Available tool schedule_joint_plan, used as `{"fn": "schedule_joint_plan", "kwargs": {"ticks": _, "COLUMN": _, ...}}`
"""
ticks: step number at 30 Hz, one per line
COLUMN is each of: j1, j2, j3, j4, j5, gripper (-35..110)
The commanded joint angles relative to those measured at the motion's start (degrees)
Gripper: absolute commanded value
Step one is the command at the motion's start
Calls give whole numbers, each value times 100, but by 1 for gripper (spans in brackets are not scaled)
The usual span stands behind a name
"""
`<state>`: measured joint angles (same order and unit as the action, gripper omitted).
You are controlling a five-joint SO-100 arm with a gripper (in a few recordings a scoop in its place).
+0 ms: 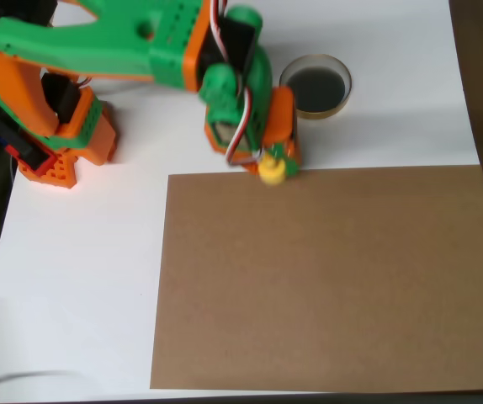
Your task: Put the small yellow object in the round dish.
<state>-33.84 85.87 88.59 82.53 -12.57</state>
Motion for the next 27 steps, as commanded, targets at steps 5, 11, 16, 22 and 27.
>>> {"fn": "schedule_joint_plan", "kwargs": {"ticks": 5, "j1": -1591, "j2": 211, "j3": -976, "j4": 299, "j5": 176, "gripper": 0}}
{"fn": "schedule_joint_plan", "kwargs": {"ticks": 11, "j1": -2268, "j2": -88, "j3": -1178, "j4": 167, "j5": 422, "gripper": 0}}
{"fn": "schedule_joint_plan", "kwargs": {"ticks": 16, "j1": -2566, "j2": -448, "j3": -1169, "j4": -123, "j5": 563, "gripper": 0}}
{"fn": "schedule_joint_plan", "kwargs": {"ticks": 22, "j1": -2892, "j2": -527, "j3": -1020, "j4": -545, "j5": 756, "gripper": 0}}
{"fn": "schedule_joint_plan", "kwargs": {"ticks": 27, "j1": -2786, "j2": -615, "j3": -1055, "j4": -668, "j5": 694, "gripper": 0}}
